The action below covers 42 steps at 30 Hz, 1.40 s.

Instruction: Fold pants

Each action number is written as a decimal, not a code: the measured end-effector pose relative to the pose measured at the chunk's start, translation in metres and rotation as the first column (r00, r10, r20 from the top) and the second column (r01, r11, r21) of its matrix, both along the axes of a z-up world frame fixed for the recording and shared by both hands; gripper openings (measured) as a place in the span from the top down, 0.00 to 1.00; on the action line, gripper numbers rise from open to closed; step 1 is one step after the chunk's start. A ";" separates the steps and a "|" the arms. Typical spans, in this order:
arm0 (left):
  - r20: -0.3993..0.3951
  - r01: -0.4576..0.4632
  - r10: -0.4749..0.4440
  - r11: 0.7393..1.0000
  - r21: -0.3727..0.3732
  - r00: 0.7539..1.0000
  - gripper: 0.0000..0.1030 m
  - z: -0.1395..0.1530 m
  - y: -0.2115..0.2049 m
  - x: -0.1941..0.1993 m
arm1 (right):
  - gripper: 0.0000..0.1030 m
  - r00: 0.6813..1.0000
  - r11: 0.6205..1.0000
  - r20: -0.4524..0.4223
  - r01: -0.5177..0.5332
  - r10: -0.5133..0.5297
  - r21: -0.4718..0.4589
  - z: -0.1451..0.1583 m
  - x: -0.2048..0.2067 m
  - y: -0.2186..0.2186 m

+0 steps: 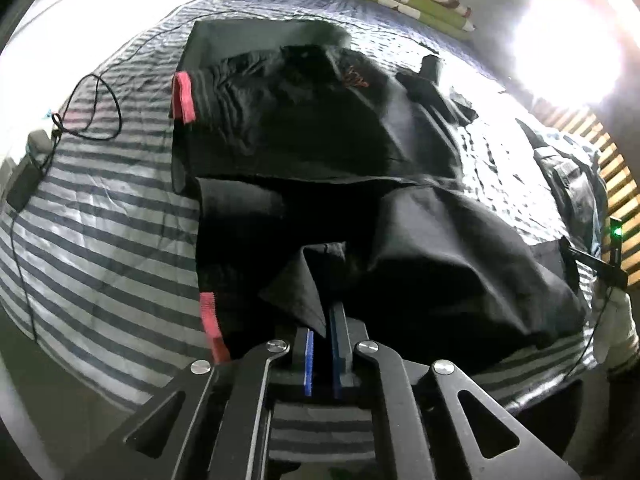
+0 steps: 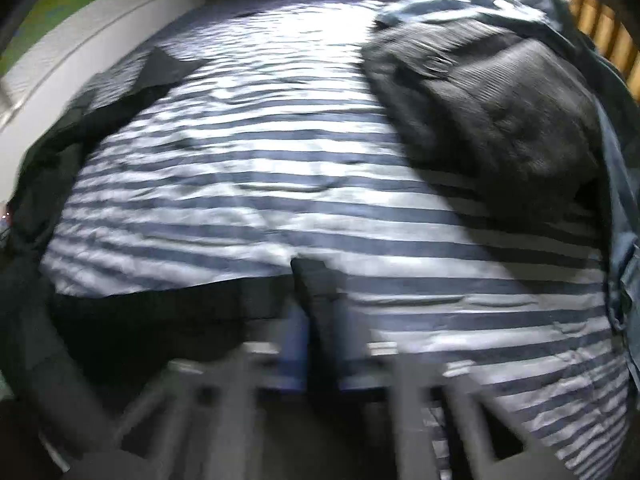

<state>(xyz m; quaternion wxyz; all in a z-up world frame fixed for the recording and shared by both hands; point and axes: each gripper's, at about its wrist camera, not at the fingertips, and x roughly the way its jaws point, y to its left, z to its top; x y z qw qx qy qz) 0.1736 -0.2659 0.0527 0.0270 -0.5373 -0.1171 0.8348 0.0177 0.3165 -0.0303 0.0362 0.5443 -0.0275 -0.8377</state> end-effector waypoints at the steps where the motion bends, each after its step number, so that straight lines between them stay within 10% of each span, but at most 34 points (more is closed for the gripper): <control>1: -0.001 0.002 -0.002 1.000 0.006 1.000 0.96 0.004 -0.002 0.001 | 0.97 1.000 1.000 -0.022 -0.002 0.002 0.009 0.007 0.004 -0.004; 10: 0.013 0.019 -0.019 1.000 0.015 1.000 0.90 0.038 -0.012 0.015 | 0.92 0.894 0.975 -0.395 0.223 -0.209 -0.012 0.120 0.000 0.033; 14: 0.063 0.014 -0.015 1.000 0.017 0.998 0.74 0.027 -0.014 0.013 | 0.75 0.929 0.954 -0.283 0.278 -0.237 0.115 0.103 -0.043 0.038; 23: -0.016 -0.139 0.140 0.989 0.049 0.990 0.36 0.026 -0.069 -0.043 | 0.55 0.969 0.998 -0.240 0.061 -0.063 -0.018 0.105 -0.040 -0.018; 30: -0.020 -0.192 0.192 0.981 0.025 0.981 0.35 0.003 -0.098 -0.126 | 0.50 0.981 0.988 -0.193 -0.007 -0.023 -0.157 0.099 -0.116 -0.072; 42: -0.021 -0.182 0.184 0.980 0.078 0.983 0.32 -0.039 -0.102 -0.182 | 0.50 0.990 0.938 0.019 0.137 -0.138 -0.318 0.001 -0.276 -0.154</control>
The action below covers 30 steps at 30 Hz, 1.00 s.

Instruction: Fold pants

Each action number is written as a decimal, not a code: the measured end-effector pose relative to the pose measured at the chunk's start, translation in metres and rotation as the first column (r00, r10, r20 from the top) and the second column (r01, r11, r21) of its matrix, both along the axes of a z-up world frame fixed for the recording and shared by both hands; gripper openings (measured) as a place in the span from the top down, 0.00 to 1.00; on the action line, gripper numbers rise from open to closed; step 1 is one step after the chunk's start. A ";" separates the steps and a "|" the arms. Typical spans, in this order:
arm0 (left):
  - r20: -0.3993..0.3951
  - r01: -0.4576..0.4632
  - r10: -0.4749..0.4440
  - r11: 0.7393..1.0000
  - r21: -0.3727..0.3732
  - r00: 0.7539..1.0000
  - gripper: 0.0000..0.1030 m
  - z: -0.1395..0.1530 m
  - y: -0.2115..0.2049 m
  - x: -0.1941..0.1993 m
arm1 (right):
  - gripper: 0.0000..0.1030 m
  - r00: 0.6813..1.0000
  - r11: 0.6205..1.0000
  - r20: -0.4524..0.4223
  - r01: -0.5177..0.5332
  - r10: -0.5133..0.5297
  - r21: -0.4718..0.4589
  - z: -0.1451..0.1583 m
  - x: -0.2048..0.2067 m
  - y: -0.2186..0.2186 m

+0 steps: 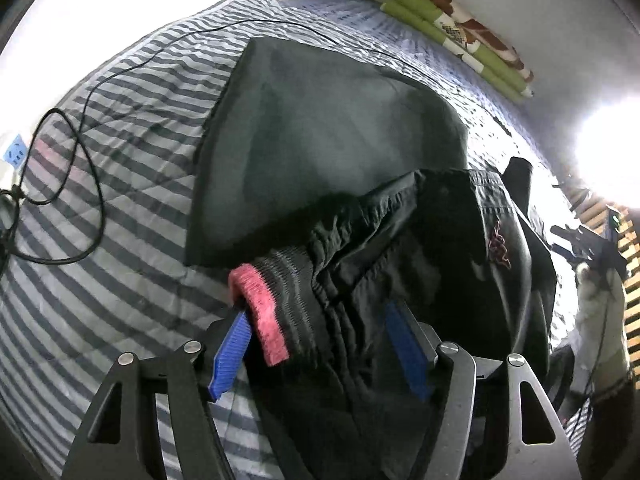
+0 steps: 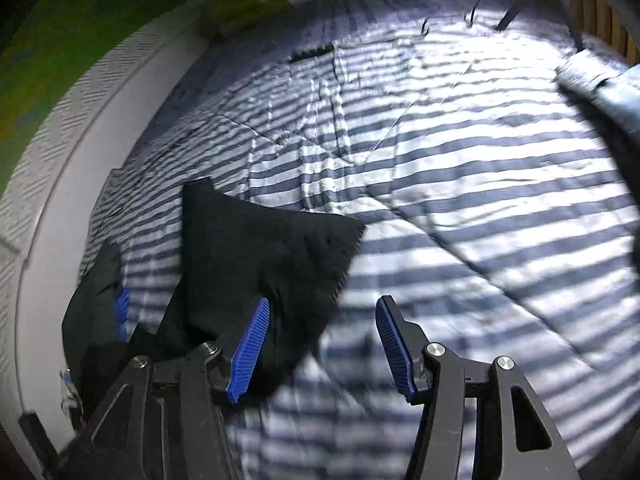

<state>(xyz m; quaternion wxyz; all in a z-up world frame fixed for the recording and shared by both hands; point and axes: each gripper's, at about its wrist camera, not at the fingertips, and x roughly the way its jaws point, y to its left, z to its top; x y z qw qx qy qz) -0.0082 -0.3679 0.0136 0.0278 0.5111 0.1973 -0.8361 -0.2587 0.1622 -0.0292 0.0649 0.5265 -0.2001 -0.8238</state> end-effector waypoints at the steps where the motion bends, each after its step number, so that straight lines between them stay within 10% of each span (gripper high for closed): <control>1: 0.001 0.005 -0.005 1.000 -0.018 1.000 0.32 -0.002 0.001 -0.002 | 0.50 1.000 1.000 0.008 0.007 -0.007 -0.010 -0.007 -0.007 -0.005; 5: -0.004 0.016 -0.016 0.996 -0.083 1.000 0.32 -0.002 0.009 -0.004 | 0.48 0.999 0.999 -0.029 0.021 -0.022 -0.035 -0.013 -0.012 -0.014; 9: -0.037 0.050 -0.057 0.983 -0.175 0.998 0.45 0.008 0.022 0.001 | 0.92 0.999 0.998 -0.034 0.001 -0.003 -0.055 -0.013 -0.011 -0.014; 16: -0.030 0.053 -0.063 0.958 -0.283 0.998 0.88 0.018 0.027 0.005 | 0.93 0.976 0.995 -0.207 0.047 -0.064 -0.089 0.047 0.038 0.026; 25: -0.079 0.080 -0.108 0.951 -0.298 0.991 0.93 0.042 0.041 0.015 | 0.94 0.855 0.961 -0.512 0.203 -0.082 0.186 0.182 0.158 0.073; 30: -0.098 0.072 -0.108 0.947 -0.314 0.989 0.93 0.050 0.053 0.007 | 0.94 0.853 0.903 -0.512 0.297 -0.103 0.311 0.208 0.153 0.077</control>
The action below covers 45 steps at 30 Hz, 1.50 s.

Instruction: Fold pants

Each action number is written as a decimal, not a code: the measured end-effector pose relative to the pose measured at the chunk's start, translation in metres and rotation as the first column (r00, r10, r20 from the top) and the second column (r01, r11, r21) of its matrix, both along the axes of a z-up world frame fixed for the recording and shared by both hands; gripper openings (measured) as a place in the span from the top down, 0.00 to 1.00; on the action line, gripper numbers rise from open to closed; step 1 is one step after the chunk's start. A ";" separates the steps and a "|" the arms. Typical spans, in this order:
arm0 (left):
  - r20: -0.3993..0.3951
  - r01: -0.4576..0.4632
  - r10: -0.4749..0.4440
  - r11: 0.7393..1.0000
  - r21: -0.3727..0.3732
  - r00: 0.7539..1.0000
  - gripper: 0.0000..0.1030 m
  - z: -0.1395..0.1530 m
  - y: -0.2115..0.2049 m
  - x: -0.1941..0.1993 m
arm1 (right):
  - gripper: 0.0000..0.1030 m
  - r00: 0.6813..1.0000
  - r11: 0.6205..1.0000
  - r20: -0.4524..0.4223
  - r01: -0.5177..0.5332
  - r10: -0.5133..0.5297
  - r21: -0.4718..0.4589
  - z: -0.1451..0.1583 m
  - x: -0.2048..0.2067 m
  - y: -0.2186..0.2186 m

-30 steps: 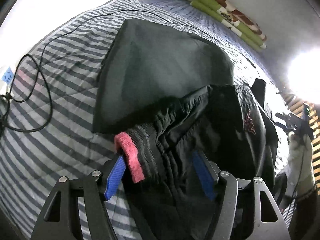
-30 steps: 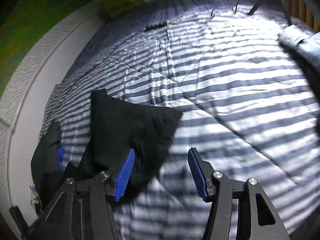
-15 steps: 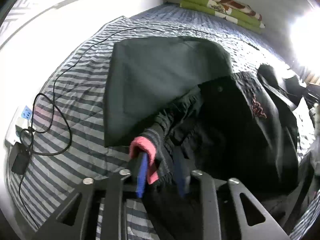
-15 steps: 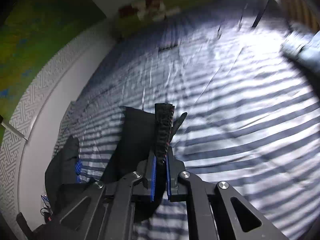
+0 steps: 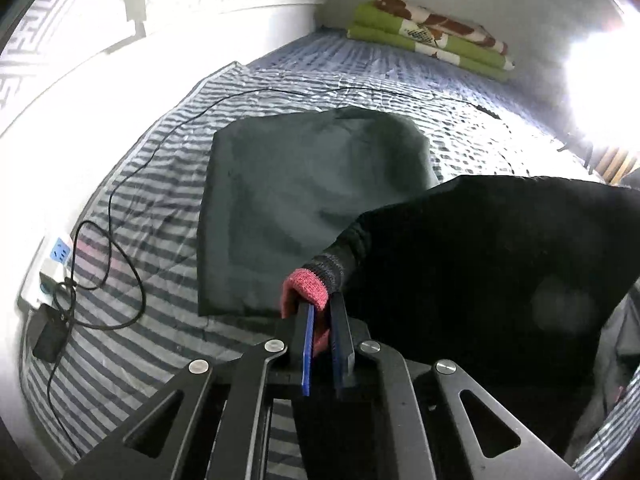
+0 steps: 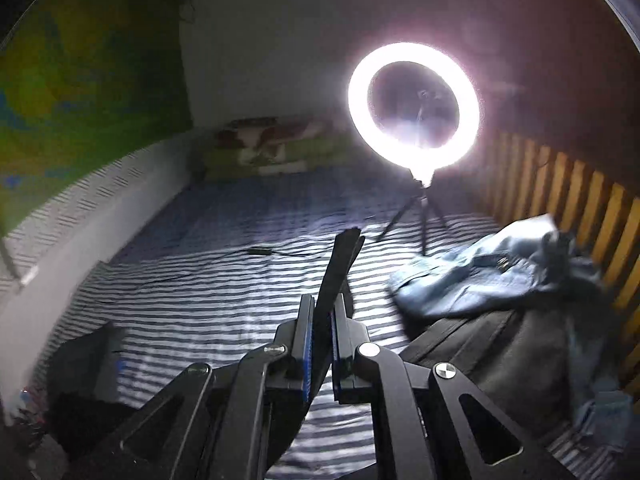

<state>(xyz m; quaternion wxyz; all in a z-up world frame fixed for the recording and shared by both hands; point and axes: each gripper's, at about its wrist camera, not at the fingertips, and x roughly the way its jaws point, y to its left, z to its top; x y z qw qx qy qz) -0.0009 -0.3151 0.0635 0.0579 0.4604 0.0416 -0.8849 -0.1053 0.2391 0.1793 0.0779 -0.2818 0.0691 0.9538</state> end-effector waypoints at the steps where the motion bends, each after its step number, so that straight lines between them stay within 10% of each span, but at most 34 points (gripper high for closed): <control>1: 0.000 -0.002 0.002 1.000 -0.008 1.000 0.93 0.000 0.001 -0.002 | 0.94 0.999 0.999 0.028 0.023 -0.024 0.045 -0.006 -0.015 -0.007; 5: 0.018 -0.042 0.043 0.998 -0.041 0.999 0.93 -0.010 0.001 -0.014 | 0.91 0.969 0.992 0.248 -0.009 -0.022 0.124 -0.073 -0.114 -0.020; 7: 0.023 -0.049 0.050 0.998 -0.047 0.998 0.93 -0.015 -0.002 -0.017 | 0.89 0.946 1.000 0.323 -0.025 0.019 0.014 -0.102 -0.144 -0.006; 11: 0.029 -0.053 0.055 0.997 -0.065 0.998 0.93 -0.020 -0.006 -0.018 | 0.60 0.962 0.947 0.238 -0.054 0.135 -0.318 -0.119 -0.131 0.036; 17: 0.028 -0.053 0.055 0.996 -0.072 0.998 0.93 -0.024 -0.004 -0.014 | 0.57 0.926 0.980 0.358 -0.050 0.118 -0.193 -0.174 -0.093 0.061; 24: 0.025 -0.068 0.070 0.995 -0.076 0.997 0.93 -0.017 0.003 -0.010 | 0.63 0.928 0.848 0.330 0.029 0.174 -0.529 -0.219 -0.119 0.072; 25: 0.022 -0.067 0.069 0.995 -0.080 0.997 0.94 -0.014 0.004 -0.010 | 0.93 0.932 0.846 0.326 0.045 0.155 -0.531 -0.219 -0.122 0.066; 26: 0.017 -0.067 0.068 0.994 -0.082 0.998 0.94 -0.011 0.005 -0.008 | 0.98 0.930 0.859 0.339 0.053 0.143 -0.510 -0.217 -0.124 0.058; 32: -0.022 -0.049 0.048 0.997 -0.057 0.999 0.94 0.009 0.008 -0.001 | 0.98 0.988 0.981 0.130 -0.060 0.086 -0.187 -0.130 -0.076 0.042; 35: -0.018 -0.058 0.056 0.994 -0.092 0.998 0.94 0.008 0.012 -0.014 | 0.95 0.989 1.000 0.149 0.009 -0.005 -0.023 -0.111 -0.076 0.047; 41: 0.052 -0.094 0.096 0.995 -0.042 0.994 0.91 0.004 -0.010 -0.024 | 0.68 0.946 0.998 0.321 -0.025 0.042 -0.058 -0.120 -0.056 0.060; 45: 0.027 -0.095 0.095 0.995 0.010 0.995 0.58 0.025 -0.023 0.019 | 0.63 0.937 0.988 0.339 -0.027 0.078 -0.154 -0.129 0.008 0.095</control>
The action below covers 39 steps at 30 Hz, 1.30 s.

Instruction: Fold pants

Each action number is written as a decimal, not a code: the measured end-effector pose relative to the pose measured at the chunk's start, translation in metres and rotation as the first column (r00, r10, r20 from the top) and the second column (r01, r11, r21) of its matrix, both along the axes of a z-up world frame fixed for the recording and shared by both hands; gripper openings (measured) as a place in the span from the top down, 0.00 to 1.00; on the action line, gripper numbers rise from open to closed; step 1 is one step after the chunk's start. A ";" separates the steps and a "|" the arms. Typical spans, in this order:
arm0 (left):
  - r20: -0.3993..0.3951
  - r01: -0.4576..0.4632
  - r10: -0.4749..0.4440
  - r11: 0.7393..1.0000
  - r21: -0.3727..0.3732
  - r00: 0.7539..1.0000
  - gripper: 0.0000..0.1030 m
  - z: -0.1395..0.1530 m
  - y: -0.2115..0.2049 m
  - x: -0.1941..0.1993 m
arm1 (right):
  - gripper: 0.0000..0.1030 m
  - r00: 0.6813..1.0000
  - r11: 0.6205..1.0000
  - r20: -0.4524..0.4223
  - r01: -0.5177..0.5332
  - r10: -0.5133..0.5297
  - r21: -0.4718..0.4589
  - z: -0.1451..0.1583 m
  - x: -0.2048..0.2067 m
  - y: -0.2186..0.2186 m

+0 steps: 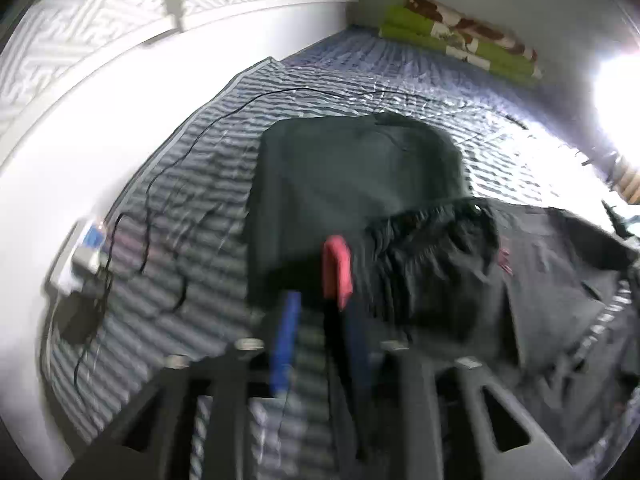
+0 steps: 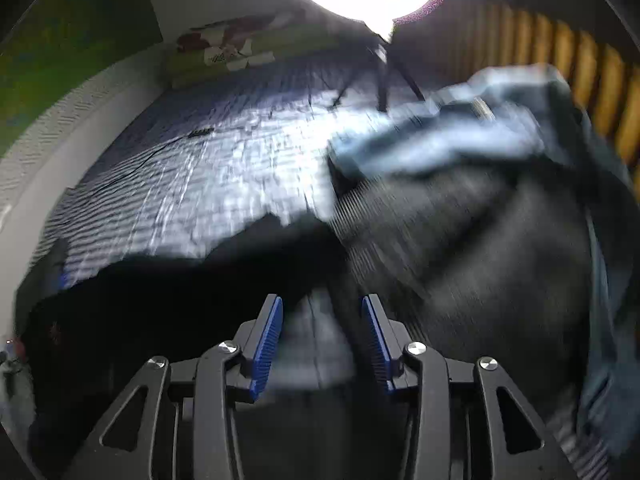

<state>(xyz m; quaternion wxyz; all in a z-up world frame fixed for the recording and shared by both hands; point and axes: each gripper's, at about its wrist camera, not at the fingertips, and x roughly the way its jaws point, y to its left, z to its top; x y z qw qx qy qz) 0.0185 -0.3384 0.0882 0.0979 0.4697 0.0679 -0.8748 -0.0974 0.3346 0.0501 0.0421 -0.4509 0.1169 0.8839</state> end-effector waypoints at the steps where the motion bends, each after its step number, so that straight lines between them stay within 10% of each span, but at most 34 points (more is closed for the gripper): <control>1: -0.007 0.003 -0.003 1.000 0.030 1.000 0.54 0.005 -0.003 0.016 | 0.63 1.000 1.000 0.023 0.001 -0.001 -0.022 -0.008 0.014 0.010; 11: 0.083 0.130 -0.145 0.977 0.167 0.986 0.49 -0.029 0.053 0.180 | 0.61 0.990 0.974 0.116 0.101 -0.079 -0.201 -0.054 0.163 0.065; 22: 0.140 0.155 -0.189 0.962 0.224 0.972 0.45 -0.082 0.087 0.198 | 0.54 0.992 0.936 0.112 0.087 -0.051 -0.342 -0.081 0.165 0.042; 26: 0.157 0.133 -0.168 0.968 0.214 0.973 0.75 -0.085 0.095 0.190 | 0.72 0.996 0.921 0.073 0.074 -0.050 -0.381 -0.081 0.149 0.029; 27: 0.152 0.130 -0.165 0.968 0.216 0.974 0.87 -0.081 0.095 0.188 | 0.93 0.997 0.920 0.073 0.047 -0.020 -0.389 -0.078 0.145 0.024; 29: 0.125 0.135 -0.168 0.962 0.237 0.978 0.88 -0.063 0.094 0.190 | 1.00 0.996 0.951 0.082 -0.001 0.028 -0.308 -0.061 0.142 0.010; 39: 0.081 0.172 -0.204 0.939 0.298 0.976 0.94 0.004 0.077 0.215 | 1.00 0.996 0.986 -0.093 -0.004 -0.012 -0.166 0.063 0.200 0.052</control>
